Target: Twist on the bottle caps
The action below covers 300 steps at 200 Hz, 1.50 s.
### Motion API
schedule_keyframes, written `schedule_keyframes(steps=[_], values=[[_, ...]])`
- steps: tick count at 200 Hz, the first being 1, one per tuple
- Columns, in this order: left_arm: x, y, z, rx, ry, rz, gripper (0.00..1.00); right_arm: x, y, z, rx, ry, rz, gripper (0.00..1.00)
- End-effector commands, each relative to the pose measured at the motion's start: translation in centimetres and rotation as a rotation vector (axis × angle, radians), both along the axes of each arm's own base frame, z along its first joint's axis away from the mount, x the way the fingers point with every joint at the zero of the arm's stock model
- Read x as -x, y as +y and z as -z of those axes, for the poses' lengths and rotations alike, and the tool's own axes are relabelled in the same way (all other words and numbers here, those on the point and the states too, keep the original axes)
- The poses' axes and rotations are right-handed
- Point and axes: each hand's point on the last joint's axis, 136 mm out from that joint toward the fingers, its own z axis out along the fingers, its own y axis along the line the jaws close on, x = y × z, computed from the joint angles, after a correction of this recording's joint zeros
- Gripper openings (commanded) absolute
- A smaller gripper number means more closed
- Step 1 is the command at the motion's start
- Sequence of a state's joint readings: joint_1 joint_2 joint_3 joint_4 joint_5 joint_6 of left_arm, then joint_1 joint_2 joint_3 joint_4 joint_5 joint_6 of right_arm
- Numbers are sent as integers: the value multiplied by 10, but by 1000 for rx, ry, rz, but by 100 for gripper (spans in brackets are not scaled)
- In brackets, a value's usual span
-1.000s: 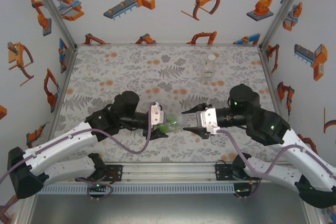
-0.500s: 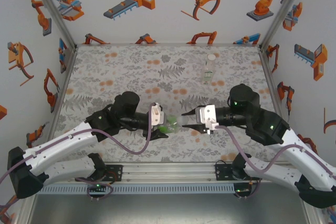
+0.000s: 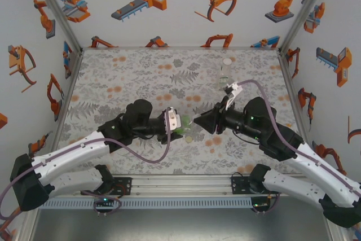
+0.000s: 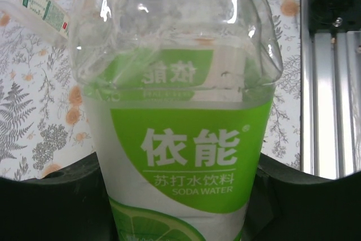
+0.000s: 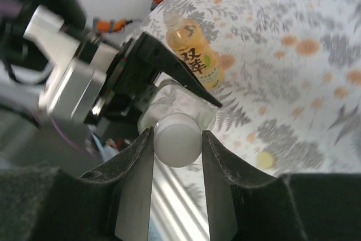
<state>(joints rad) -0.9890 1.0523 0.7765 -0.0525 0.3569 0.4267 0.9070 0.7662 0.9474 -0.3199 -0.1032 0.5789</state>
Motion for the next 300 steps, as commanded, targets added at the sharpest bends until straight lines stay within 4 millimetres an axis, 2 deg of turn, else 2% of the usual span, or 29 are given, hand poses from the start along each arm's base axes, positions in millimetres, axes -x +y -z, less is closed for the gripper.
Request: schedule_keyframes(steps=[1, 12, 20, 33, 61, 74, 86, 113, 134, 152, 164, 188, 212, 240, 268, 300], values=[[-14, -10, -29, 88, -67, -43, 0, -19, -20, 33, -117, 418, 295, 0], [-17, -13, -27, 80, -66, -50, 0, -20, -21, 44, -142, 514, 344, 0], [-18, -14, -25, 74, -66, -49, 0, -20, -18, 44, -174, 542, 341, 0], [-19, -17, -23, 66, -62, -45, 0, -22, -16, 42, -199, 545, 339, 0], [-18, -21, -22, 63, -49, -26, 0, -23, -24, 37, -181, 492, 356, 0], [-17, -23, -22, 62, -47, -18, 0, -23, -27, 33, -160, 449, 351, 26], [-16, -23, -21, 59, -42, -9, 0, -22, -31, 28, -132, 390, 336, 39], [-7, -23, -21, 53, -25, 31, 0, -14, -41, 1, -76, 189, 271, 53], [1, -21, -22, 50, -4, 70, 0, 5, -42, -29, -33, -3, 139, 62], [11, -20, -23, 52, 16, 111, 0, 27, -37, -49, 31, -190, -19, 61], [18, -19, -23, 54, 27, 145, 0, 39, -33, -54, 81, -310, -116, 61], [31, -17, -23, 51, 61, 209, 0, 62, -23, -56, 174, -531, -305, 60], [45, -16, -23, 55, 97, 274, 0, 86, -15, -46, 266, -730, -507, 60], [57, -15, -24, 53, 125, 331, 0, 91, -9, -31, 364, -851, -626, 60], [60, -13, -23, 46, 137, 341, 0, 101, -2, -31, 334, -890, -711, 60], [61, -13, -22, 46, 136, 343, 0, 99, 3, -27, 322, -892, -719, 53]])
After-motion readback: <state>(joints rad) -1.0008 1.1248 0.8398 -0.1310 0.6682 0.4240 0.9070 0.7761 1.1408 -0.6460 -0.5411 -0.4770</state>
